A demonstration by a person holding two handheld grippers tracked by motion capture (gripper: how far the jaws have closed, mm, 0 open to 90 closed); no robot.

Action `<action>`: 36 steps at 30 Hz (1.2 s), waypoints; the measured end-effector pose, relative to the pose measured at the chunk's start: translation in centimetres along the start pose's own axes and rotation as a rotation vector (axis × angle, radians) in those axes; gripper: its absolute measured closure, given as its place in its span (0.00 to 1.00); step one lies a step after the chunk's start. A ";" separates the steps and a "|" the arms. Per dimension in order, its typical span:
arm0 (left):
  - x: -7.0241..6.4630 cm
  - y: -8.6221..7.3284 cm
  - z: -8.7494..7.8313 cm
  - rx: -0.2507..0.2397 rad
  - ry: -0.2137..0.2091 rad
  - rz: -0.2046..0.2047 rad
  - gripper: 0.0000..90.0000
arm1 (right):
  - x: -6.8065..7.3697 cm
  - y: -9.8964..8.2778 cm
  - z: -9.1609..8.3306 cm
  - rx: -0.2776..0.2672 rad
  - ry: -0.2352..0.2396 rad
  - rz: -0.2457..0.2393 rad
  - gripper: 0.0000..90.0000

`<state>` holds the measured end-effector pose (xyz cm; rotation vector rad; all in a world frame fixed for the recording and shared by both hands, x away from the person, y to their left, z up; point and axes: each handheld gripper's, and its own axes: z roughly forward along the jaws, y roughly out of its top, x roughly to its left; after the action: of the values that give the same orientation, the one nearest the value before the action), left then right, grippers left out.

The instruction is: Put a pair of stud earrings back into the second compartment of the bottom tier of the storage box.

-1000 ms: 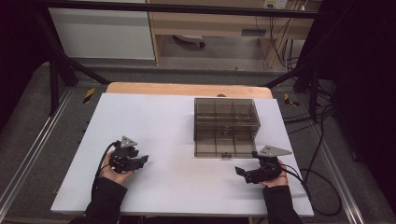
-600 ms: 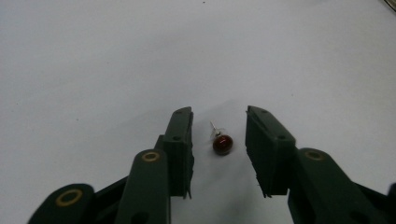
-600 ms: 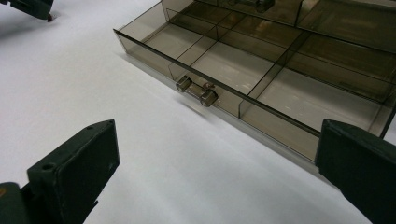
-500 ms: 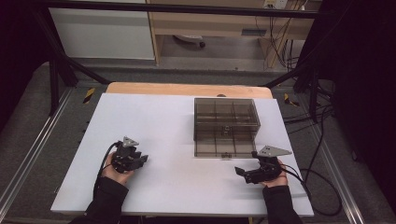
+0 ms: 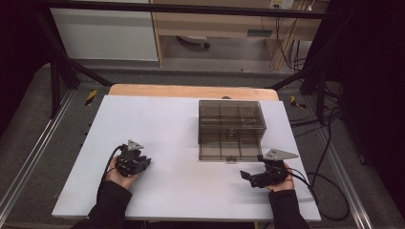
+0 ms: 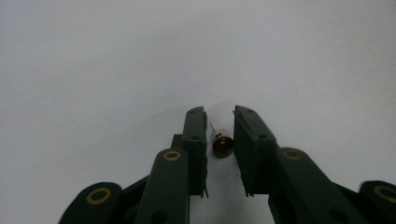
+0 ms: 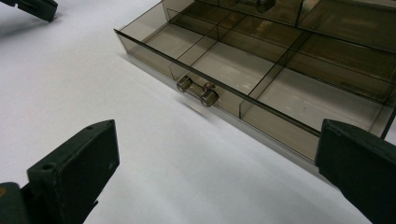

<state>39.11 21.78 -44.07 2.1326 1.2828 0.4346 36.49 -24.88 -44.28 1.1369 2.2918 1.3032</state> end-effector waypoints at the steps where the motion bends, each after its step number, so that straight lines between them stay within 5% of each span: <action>1: 0.0 0.0 0.0 0.001 0.001 0.001 0.84 | 0.0 0.0 0.0 0.000 0.000 0.001 0.01; 36: -0.4 0.3 -0.6 -0.009 -0.008 0.025 0.89 | 0.0 0.0 0.0 0.000 0.002 0.001 0.01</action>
<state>38.81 21.51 -43.44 2.1429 1.2487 0.4409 36.51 -24.86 -44.30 1.1368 2.2927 1.3054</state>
